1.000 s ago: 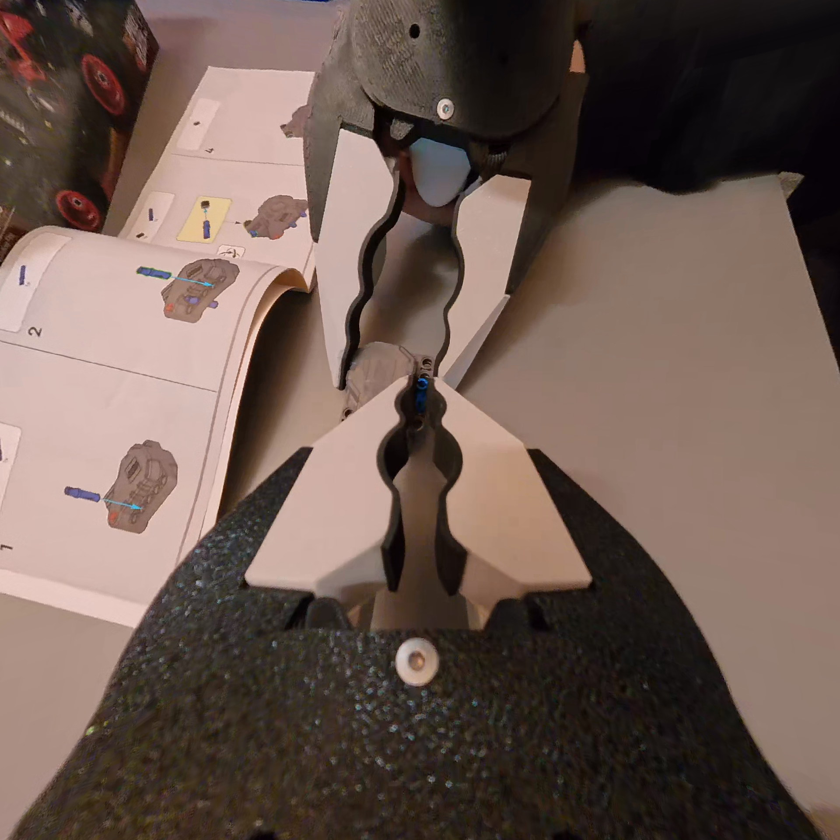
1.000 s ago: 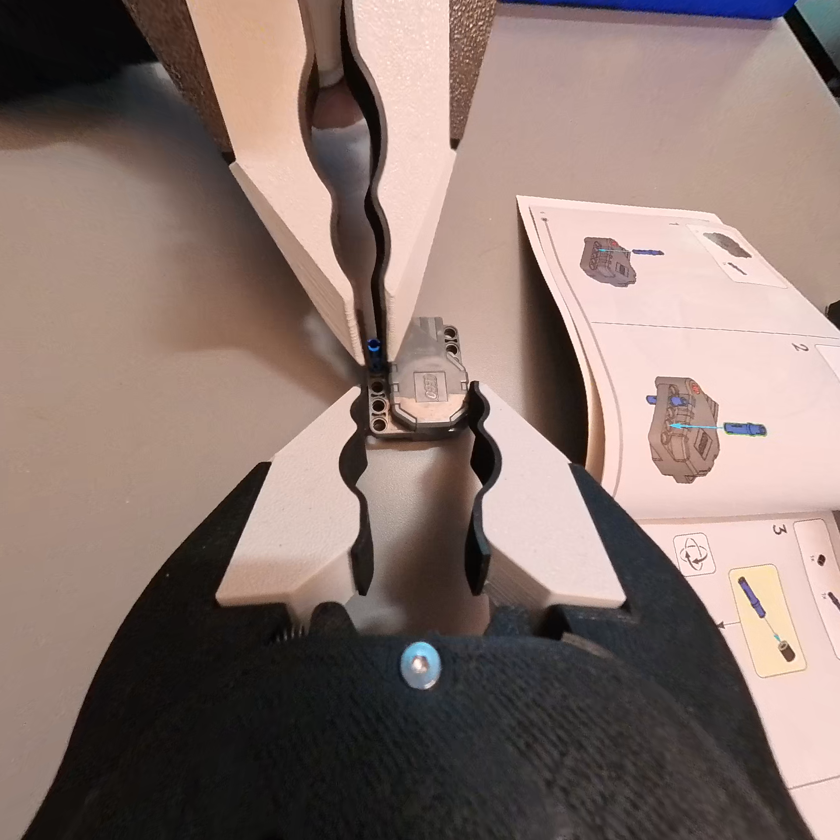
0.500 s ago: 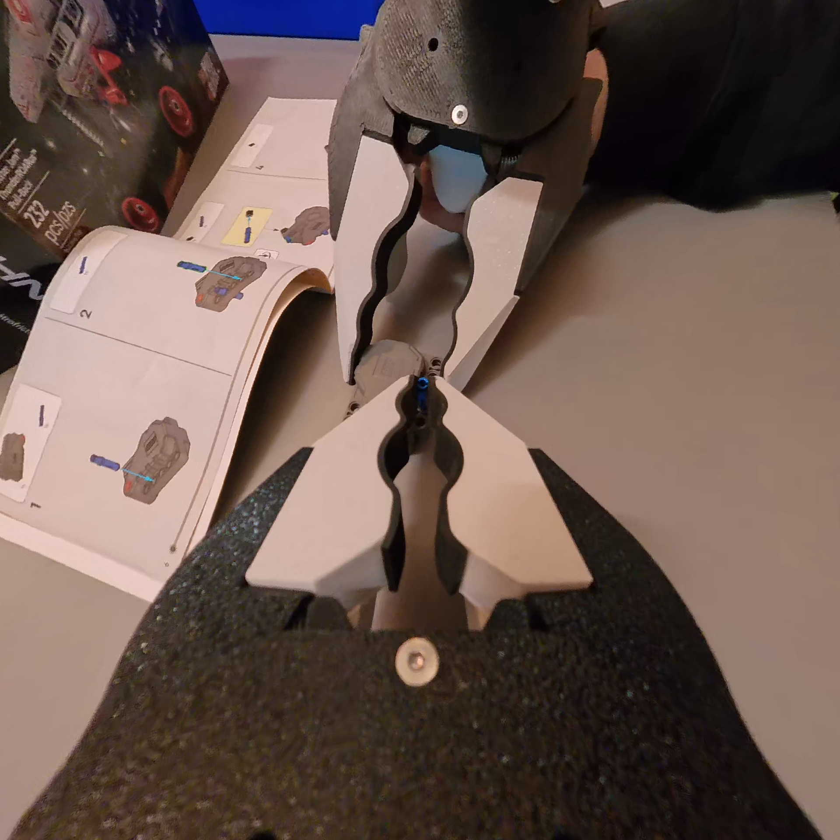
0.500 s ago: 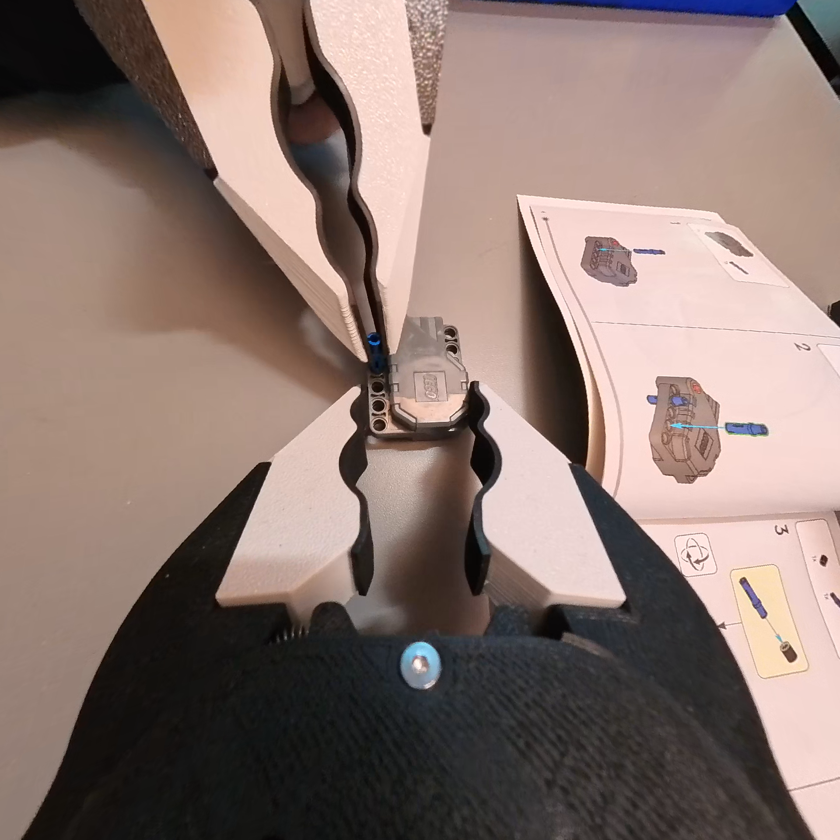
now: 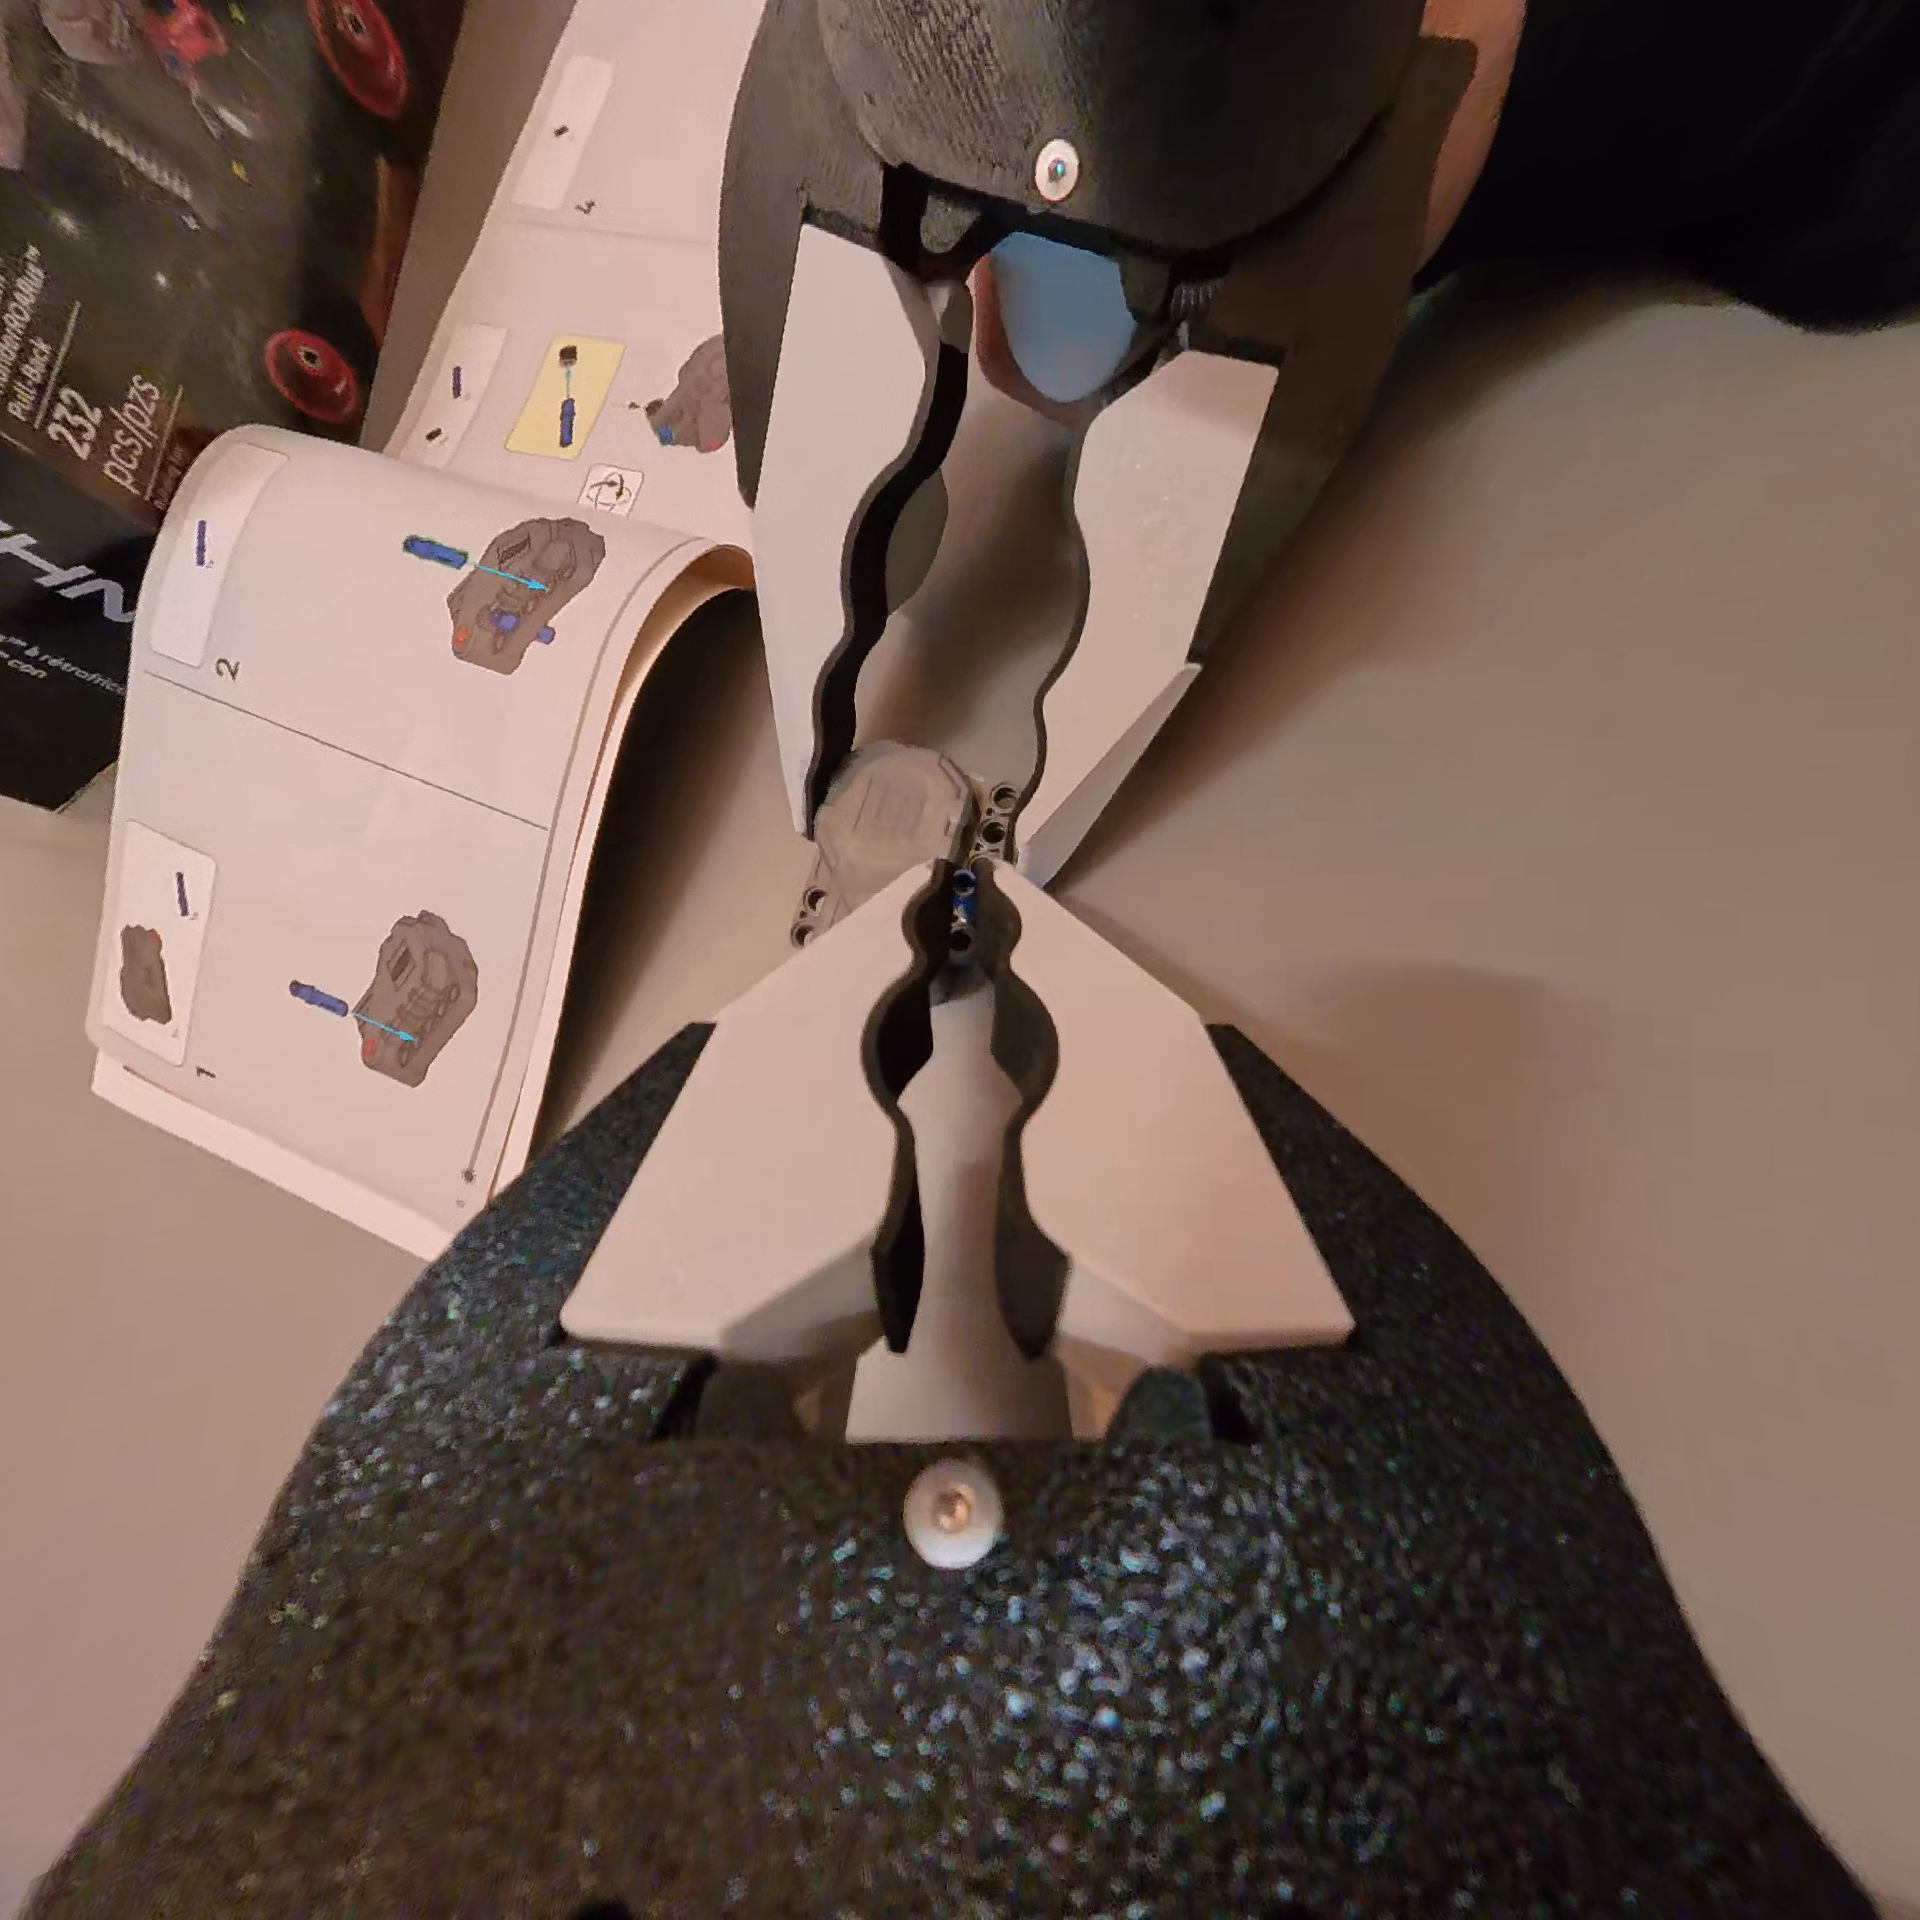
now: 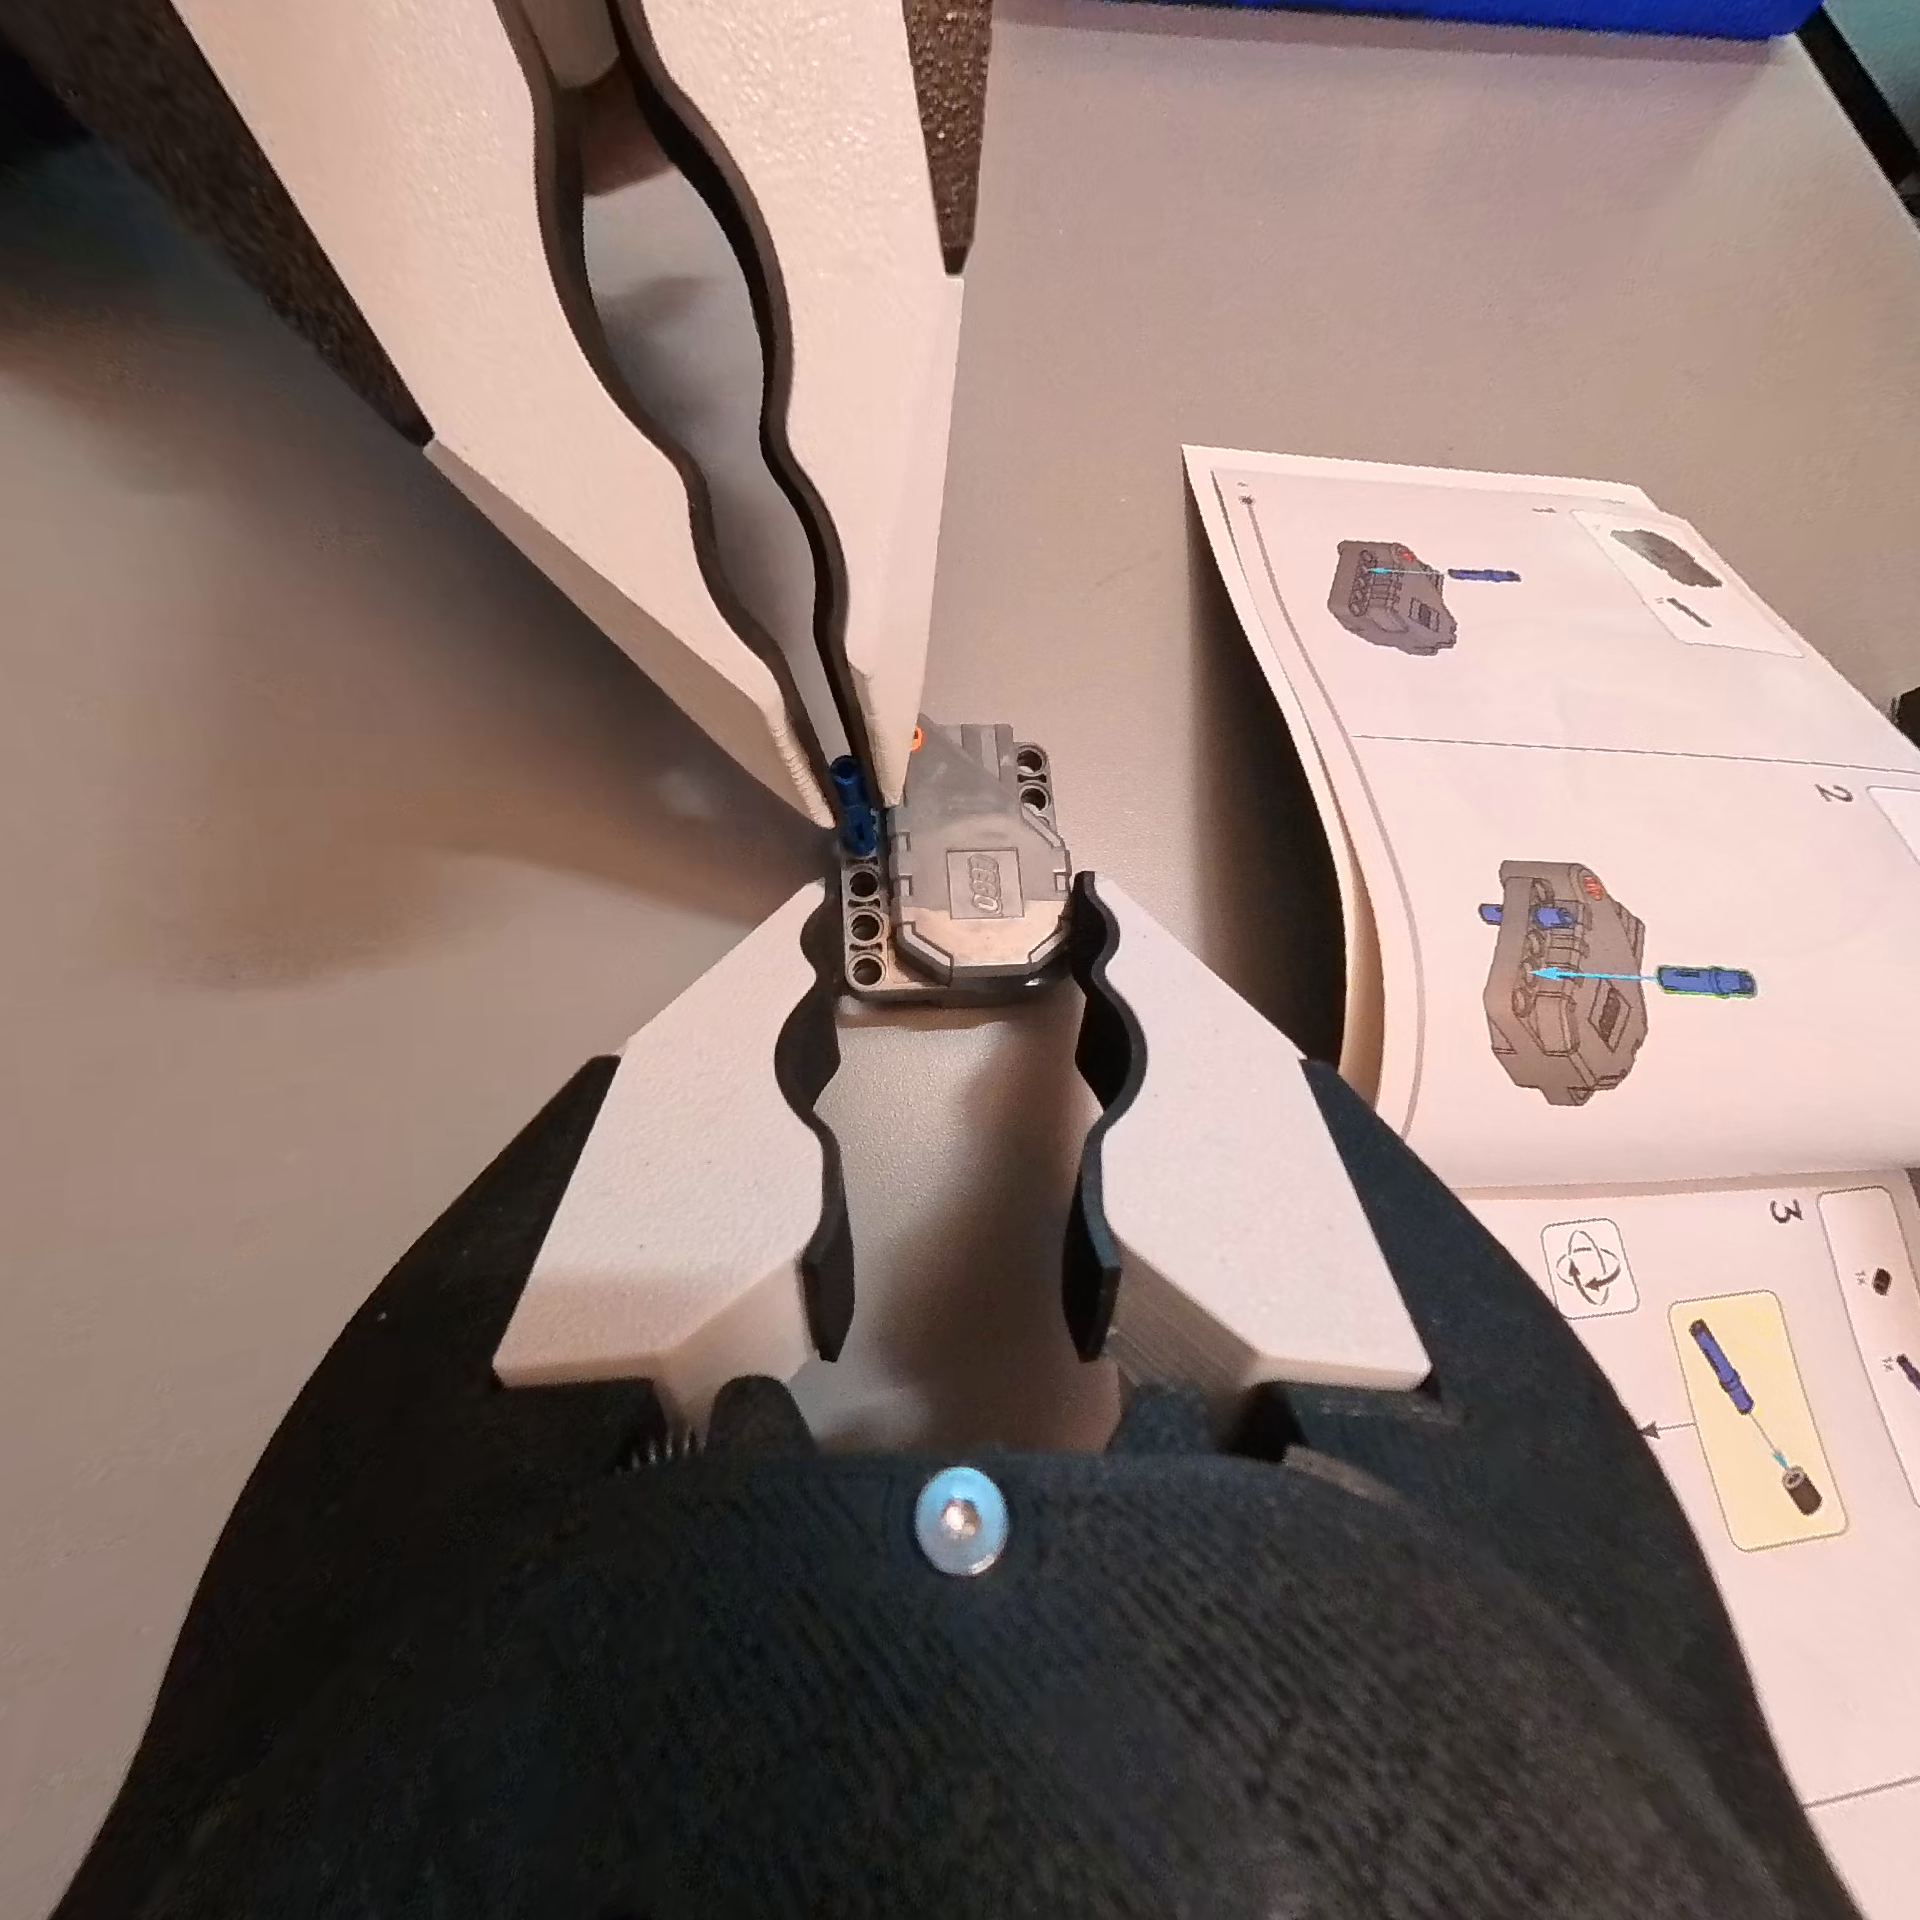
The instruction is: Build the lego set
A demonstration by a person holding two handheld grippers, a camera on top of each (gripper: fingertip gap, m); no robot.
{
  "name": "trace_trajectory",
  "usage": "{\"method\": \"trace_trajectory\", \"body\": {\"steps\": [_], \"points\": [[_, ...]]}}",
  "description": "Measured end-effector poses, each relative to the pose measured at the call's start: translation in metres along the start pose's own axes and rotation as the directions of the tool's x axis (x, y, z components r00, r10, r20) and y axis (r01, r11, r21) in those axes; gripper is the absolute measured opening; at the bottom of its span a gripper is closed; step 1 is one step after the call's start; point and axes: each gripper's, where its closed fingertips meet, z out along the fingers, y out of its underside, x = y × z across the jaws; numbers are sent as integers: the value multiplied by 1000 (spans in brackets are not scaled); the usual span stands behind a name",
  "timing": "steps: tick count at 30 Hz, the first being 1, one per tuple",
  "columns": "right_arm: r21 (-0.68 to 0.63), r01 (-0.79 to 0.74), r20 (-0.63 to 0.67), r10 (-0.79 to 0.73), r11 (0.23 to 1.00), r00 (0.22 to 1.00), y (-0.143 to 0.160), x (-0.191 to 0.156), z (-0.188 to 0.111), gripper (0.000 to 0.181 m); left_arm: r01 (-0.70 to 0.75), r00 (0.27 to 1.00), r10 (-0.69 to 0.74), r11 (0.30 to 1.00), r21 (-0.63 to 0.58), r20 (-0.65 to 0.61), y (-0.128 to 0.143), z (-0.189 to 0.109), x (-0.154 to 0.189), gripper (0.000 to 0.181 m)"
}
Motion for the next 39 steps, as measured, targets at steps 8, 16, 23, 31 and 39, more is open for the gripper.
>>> {"method": "trace_trajectory", "body": {"steps": [8,16,23,31,39], "points": [[0,-1,2,1,1000,1000,0,0,0,42,18,996,-13,998,60,-85,-2,0,2,2],[0,-4,5,4,1000,1000,0,0,0,42,-24,992,49,977,211,-114,-3,-1,1,2],[-1,-4,5,4,1000,1000,0,0,0,43,-54,989,79,980,189,-126,2,4,5,5],[-1,-4,6,4,1000,1000,0,-1,0,43,-117,987,135,976,183,-92,2,5,4,2],[-1,-7,8,7,1000,1000,0,-1,0,42,-143,985,149,987,76,-86,5,5,2,2]]}}
